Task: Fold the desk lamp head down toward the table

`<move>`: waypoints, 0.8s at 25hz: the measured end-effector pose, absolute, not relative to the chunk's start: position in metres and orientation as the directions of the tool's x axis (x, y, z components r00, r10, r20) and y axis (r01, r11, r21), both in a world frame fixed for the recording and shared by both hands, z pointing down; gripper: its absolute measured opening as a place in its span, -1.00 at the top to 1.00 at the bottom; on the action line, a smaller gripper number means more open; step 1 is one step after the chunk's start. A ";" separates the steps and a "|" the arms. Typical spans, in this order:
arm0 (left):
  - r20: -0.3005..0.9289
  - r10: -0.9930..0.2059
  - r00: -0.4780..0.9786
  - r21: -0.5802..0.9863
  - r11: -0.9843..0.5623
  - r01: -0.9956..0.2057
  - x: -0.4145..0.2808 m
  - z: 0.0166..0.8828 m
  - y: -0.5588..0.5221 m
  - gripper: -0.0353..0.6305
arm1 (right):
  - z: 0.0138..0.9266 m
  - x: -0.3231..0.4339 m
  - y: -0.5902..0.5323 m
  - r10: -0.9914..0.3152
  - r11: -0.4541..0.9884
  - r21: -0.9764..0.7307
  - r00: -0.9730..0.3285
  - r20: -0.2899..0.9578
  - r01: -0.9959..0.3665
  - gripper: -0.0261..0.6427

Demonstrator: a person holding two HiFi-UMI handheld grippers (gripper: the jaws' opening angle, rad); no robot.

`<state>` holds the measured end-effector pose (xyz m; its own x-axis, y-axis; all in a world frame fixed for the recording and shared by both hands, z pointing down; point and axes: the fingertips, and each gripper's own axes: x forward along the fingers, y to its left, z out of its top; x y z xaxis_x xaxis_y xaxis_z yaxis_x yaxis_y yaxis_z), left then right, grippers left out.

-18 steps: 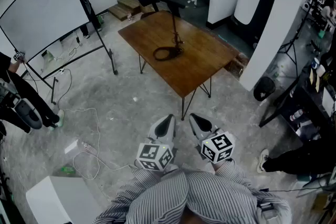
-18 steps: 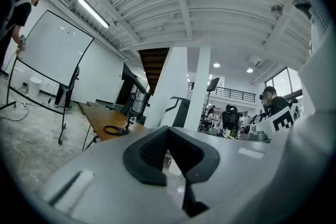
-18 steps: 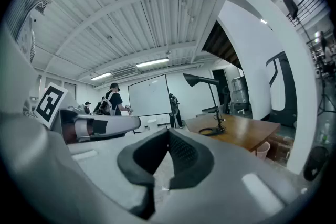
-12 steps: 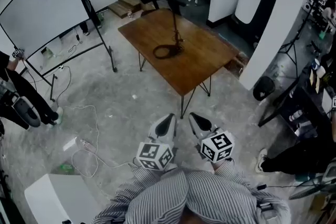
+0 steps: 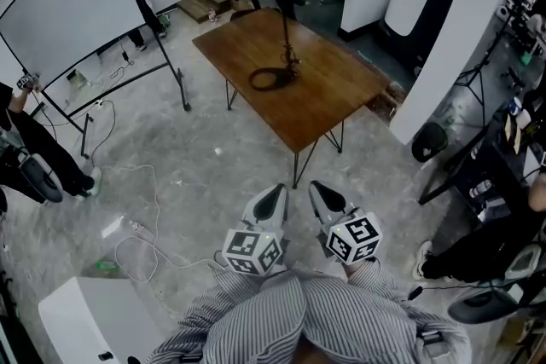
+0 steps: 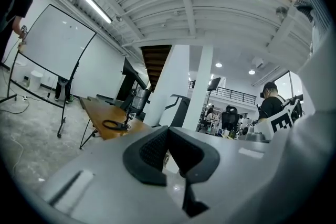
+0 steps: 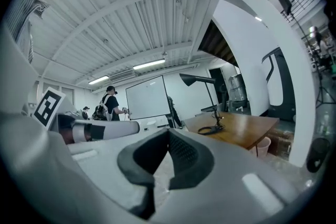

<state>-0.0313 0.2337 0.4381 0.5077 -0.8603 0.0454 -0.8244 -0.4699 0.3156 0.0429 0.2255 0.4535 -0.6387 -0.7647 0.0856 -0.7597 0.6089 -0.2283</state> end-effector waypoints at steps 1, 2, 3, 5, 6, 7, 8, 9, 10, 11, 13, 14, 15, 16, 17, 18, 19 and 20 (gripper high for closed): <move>0.042 -0.862 0.505 0.326 -0.466 -0.823 -0.031 0.439 0.233 0.89 | 0.452 0.044 0.225 -0.762 0.613 -0.244 -0.644 0.068 -0.751 0.92; 0.039 -0.864 0.502 0.335 -0.462 -0.821 -0.031 0.440 0.232 0.89 | 0.450 0.045 0.224 -0.758 0.619 -0.258 -0.651 0.051 -0.742 0.92; 0.037 -0.866 0.499 0.339 -0.459 -0.821 -0.031 0.440 0.230 0.89 | 0.449 0.047 0.223 -0.753 0.625 -0.266 -0.657 0.039 -0.733 0.92; 0.031 -0.869 0.494 0.339 -0.456 -0.823 -0.029 0.439 0.227 0.89 | 0.448 0.051 0.219 -0.749 0.631 -0.267 -0.661 0.033 -0.728 0.92; 0.030 -0.870 0.491 0.339 -0.454 -0.824 -0.028 0.440 0.225 0.89 | 0.449 0.052 0.217 -0.749 0.632 -0.262 -0.662 0.035 -0.729 0.92; 0.030 -0.873 0.487 0.342 -0.449 -0.825 -0.028 0.442 0.223 0.89 | 0.451 0.053 0.215 -0.748 0.633 -0.258 -0.663 0.039 -0.730 0.92; 0.035 -0.876 0.481 0.353 -0.440 -0.826 -0.028 0.447 0.222 0.89 | 0.455 0.054 0.214 -0.745 0.634 -0.260 -0.666 0.047 -0.728 0.92; 0.045 -0.879 0.474 0.368 -0.427 -0.826 -0.028 0.453 0.223 0.89 | 0.460 0.054 0.214 -0.739 0.636 -0.267 -0.671 0.059 -0.724 0.92; 0.056 -0.882 0.468 0.382 -0.414 -0.826 -0.028 0.459 0.225 0.89 | 0.465 0.053 0.215 -0.732 0.638 -0.274 -0.677 0.071 -0.719 0.92; 0.064 -0.883 0.465 0.391 -0.407 -0.826 -0.027 0.464 0.225 0.89 | 0.470 0.053 0.216 -0.726 0.642 -0.276 -0.683 0.081 -0.715 0.92; 0.077 -0.880 0.468 0.398 -0.403 -0.824 -0.025 0.472 0.217 0.89 | 0.477 0.054 0.210 -0.722 0.644 -0.274 -0.686 0.093 -0.715 0.92; 0.081 -0.877 0.473 0.406 -0.405 -0.820 -0.025 0.475 0.210 0.89 | 0.480 0.054 0.204 -0.722 0.642 -0.276 -0.685 0.096 -0.715 0.92; 0.078 -0.874 0.479 0.413 -0.409 -0.814 -0.025 0.475 0.202 0.89 | 0.481 0.055 0.197 -0.722 0.641 -0.280 -0.685 0.095 -0.715 0.92; 0.070 -0.871 0.486 0.416 -0.417 -0.808 -0.024 0.475 0.193 0.89 | 0.482 0.055 0.189 -0.725 0.638 -0.280 -0.682 0.094 -0.717 0.92; 0.061 -0.868 0.492 0.413 -0.427 -0.804 -0.023 0.473 0.183 0.89 | 0.482 0.056 0.180 -0.730 0.635 -0.276 -0.677 0.093 -0.722 0.92; 0.055 -0.865 0.498 0.408 -0.436 -0.802 -0.022 0.472 0.172 0.89 | 0.481 0.058 0.168 -0.736 0.630 -0.269 -0.671 0.092 -0.728 0.92; 0.051 -0.863 0.503 0.403 -0.443 -0.801 -0.022 0.471 0.159 0.89 | 0.479 0.060 0.154 -0.742 0.626 -0.262 -0.664 0.090 -0.735 0.92; 0.048 -0.860 0.508 0.398 -0.450 -0.800 -0.022 0.470 0.145 0.89 | 0.477 0.061 0.140 -0.749 0.621 -0.255 -0.657 0.085 -0.741 0.92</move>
<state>-0.0216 0.1445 0.4697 0.5076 -0.8603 0.0478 -0.7998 -0.4498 0.3976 0.0605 0.1396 0.4770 -0.6570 -0.7490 0.0855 -0.7412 0.6210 -0.2551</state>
